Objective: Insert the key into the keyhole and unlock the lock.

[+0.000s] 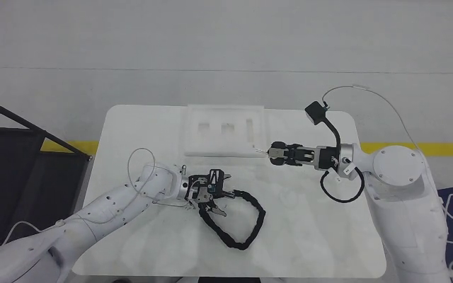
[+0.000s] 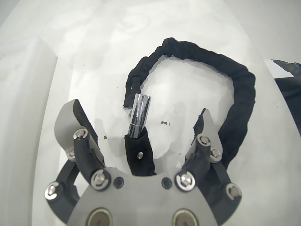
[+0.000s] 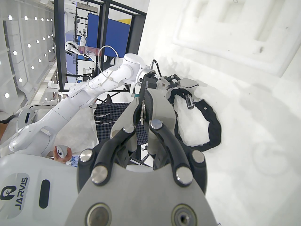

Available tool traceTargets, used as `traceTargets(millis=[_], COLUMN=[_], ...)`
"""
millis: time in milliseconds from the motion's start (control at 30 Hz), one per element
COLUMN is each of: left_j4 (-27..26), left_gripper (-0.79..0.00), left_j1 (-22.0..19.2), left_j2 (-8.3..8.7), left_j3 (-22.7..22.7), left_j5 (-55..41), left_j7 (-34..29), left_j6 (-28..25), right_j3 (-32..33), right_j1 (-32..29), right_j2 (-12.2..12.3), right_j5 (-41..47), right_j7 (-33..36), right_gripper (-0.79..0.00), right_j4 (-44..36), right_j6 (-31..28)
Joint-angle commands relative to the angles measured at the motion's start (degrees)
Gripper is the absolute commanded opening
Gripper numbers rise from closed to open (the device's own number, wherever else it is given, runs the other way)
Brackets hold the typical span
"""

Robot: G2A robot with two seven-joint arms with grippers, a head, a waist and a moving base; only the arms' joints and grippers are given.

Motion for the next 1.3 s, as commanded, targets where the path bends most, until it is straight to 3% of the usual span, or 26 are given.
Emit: traceTargets(millis=[0, 600, 900, 1100, 1200, 1267], left_j4=[0.7, 0.3, -0.2, -0.4, -0.6, -0.7], left_gripper=[0.0, 0.0, 0.0, 0.0, -0.046, -0.151], left_j1=[0.4, 0.8, 3.5, 4.4, 4.7, 4.9], left_j2=[-0.24, -0.31, 0.02, 0.34, 0.35, 0.3], left_j3=[-0.5, -0.7, -3.4, -5.3, -6.1, -6.6], left_j5=[-0.4, -0.6, 2.6, 3.8, 4.0, 4.0], left_j7=[-0.4, -0.4, 1.4, 1.2, 0.7, 0.4], left_j6=[0.1, 0.5, 3.5, 2.0, 1.2, 0.7], right_j3=[0.0, 0.0, 0.0, 0.0, 0.0, 0.0], right_j1=[0.0, 0.0, 0.0, 0.0, 0.0, 0.0], right_j2=[0.0, 0.0, 0.0, 0.0, 0.0, 0.0], right_j5=[0.0, 0.0, 0.0, 0.0, 0.0, 0.0], right_j7=[0.0, 0.0, 0.0, 0.0, 0.0, 0.0], right_gripper=[-0.785, -0.785, -0.785, -0.785, -0.785, -0.785], right_j4=[0.0, 0.0, 0.0, 0.0, 0.0, 0.0], right_j6=[0.0, 0.0, 0.0, 0.0, 0.0, 0.0])
